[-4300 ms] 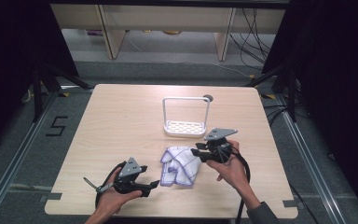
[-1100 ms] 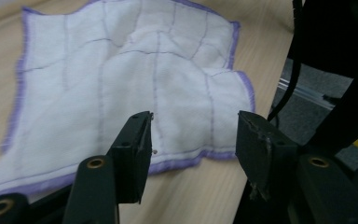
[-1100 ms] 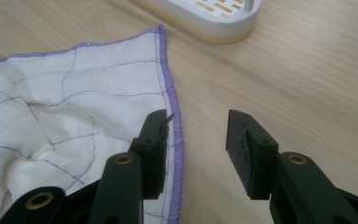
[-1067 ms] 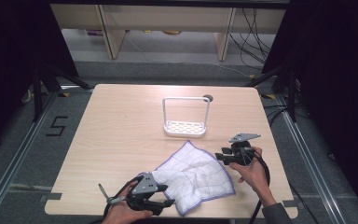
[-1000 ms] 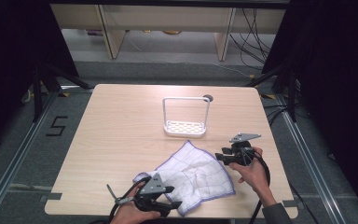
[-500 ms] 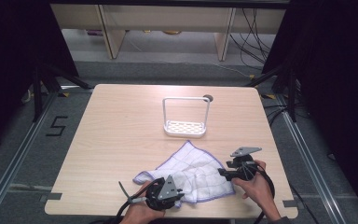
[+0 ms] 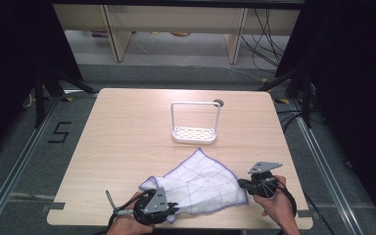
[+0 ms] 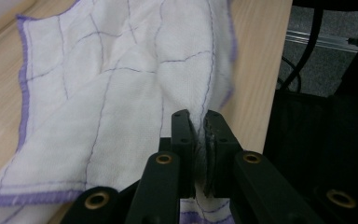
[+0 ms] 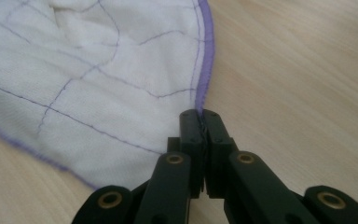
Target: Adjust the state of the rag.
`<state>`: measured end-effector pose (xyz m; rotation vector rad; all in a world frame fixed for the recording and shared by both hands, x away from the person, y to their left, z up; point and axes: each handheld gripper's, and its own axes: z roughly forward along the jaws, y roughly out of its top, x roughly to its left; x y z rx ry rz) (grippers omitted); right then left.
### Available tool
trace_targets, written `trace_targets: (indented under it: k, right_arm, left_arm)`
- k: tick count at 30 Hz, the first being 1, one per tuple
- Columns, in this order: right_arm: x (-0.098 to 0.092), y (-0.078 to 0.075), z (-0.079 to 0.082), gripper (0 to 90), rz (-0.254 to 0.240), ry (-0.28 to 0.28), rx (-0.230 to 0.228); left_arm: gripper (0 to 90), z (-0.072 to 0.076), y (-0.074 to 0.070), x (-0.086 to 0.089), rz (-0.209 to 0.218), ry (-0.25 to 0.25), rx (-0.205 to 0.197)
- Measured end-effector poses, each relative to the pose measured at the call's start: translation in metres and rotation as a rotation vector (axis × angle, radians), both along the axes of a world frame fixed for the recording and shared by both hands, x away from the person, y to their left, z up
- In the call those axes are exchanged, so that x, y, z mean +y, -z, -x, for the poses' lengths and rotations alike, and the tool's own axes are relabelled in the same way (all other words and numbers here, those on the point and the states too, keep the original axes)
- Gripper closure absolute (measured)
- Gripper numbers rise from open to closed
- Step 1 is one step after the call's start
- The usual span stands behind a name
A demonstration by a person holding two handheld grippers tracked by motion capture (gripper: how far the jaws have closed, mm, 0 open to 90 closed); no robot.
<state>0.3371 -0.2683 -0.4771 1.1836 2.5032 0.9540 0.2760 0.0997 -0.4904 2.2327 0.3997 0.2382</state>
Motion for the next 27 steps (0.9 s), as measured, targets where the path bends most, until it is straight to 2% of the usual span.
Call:
trace_targets:
  k: [1, 3, 4, 5, 6, 7, 8, 9, 10, 13, 14, 15, 16, 17, 18, 19, 20, 21, 23, 25, 26, 27]
  right_arm:
    - [0.0, 0.0, 0.0, 89.1, 0.0, 0.0, 0.0]
    - [-0.002, -0.001, 0.005, 89.1, -0.037, 0.002, 0.003]
    - [-0.002, -0.001, 0.005, 89.1, -0.037, 0.002, 0.003]
    - [-0.003, -0.001, 0.007, 89.1, -0.015, -0.02, 0.001]
    - [-0.002, 0.001, 0.012, 89.1, -0.005, -0.026, 0.014]
    - [-0.002, 0.001, 0.012, 89.1, -0.005, -0.026, 0.014]
    - [0.002, 0.003, 0.017, 89.1, -0.007, -0.027, 0.025]
    - [0.003, 0.003, 0.021, 89.1, 0.012, -0.029, 0.028]
    - [0.006, 0.005, 0.023, 89.1, 0.005, -0.053, 0.022]
    - [0.015, 0.012, 0.028, 88.9, 0.0, -0.094, 0.043]
    - [0.02, 0.012, 0.031, 88.6, -0.011, -0.095, 0.089]
    - [0.023, 0.013, 0.03, 87.7, 0.003, -0.126, 0.076]
    - [0.023, 0.013, 0.03, 87.7, 0.003, -0.126, 0.076]
    - [0.031, 0.009, 0.029, 74.7, -0.017, -0.105, 0.055]
    - [0.032, 0.007, 0.026, 71.2, -0.01, -0.1, 0.031]
    - [0.032, 0.007, 0.026, 71.2, -0.01, -0.1, 0.031]
    - [0.034, -0.002, 0.015, 61.6, -0.014, -0.075, -0.029]
    - [0.036, -0.008, 0.008, 59.6, -0.023, -0.058, -0.045]
    - [0.04, -0.015, -0.012, 58.2, -0.031, -0.073, -0.103]
    - [0.049, -0.018, -0.032, 58.2, -0.044, -0.071, -0.127]
    - [0.058, -0.018, -0.045, 58.4, -0.03, -0.078, -0.135]
    - [0.065, -0.018, -0.055, 58.5, -0.009, -0.091, -0.127]
  left_arm:
    - [83.5, 0.0, 0.0, 0.0, 0.0, 0.0, 0.0]
    - [83.6, 0.002, 0.001, 0.004, -0.012, -0.002, 0.006]
    - [83.6, 0.002, 0.001, 0.004, -0.012, -0.002, 0.006]
    - [83.6, 0.002, 0.002, 0.004, -0.011, -0.011, 0.017]
    - [83.7, -0.003, 0.003, 0.006, -0.051, 0.004, 0.012]
    - [83.8, -0.003, 0.003, 0.006, -0.051, 0.004, 0.012]
    - [83.8, -0.005, 0.007, 0.009, -0.05, -0.012, 0.035]
    - [83.8, -0.005, 0.007, 0.009, -0.05, -0.012, 0.035]
    - [83.8, -0.007, 0.008, 0.017, -0.065, -0.022, 0.039]
    - [83.8, -0.008, 0.008, 0.026, -0.064, -0.048, 0.045]
    - [83.8, -0.008, 0.009, 0.035, -0.062, -0.082, 0.058]
    - [83.7, -0.009, 0.009, 0.039, -0.066, -0.088, 0.055]
    - [83.5, -0.009, 0.009, 0.039, -0.066, -0.088, 0.055]
    - [82.8, -0.009, 0.009, 0.045, -0.063, -0.097, 0.07]
    - [82.2, -0.009, 0.009, 0.045, -0.063, -0.097, 0.07]
    - [82.2, -0.008, 0.009, 0.047, -0.056, -0.114, 0.081]
    - [81.9, -0.007, 0.01, 0.048, -0.037, -0.116, 0.077]
    - [81.8, -0.008, 0.009, 0.049, -0.059, -0.105, 0.069]
    - [81.8, -0.007, 0.009, 0.048, -0.052, -0.11, 0.071]
    - [81.8, -0.006, 0.009, 0.047, -0.051, -0.108, 0.075]
    - [81.9, -0.006, 0.008, 0.048, -0.06, -0.108, 0.069]
    - [81.9, -0.007, 0.008, 0.048, -0.058, -0.114, 0.079]
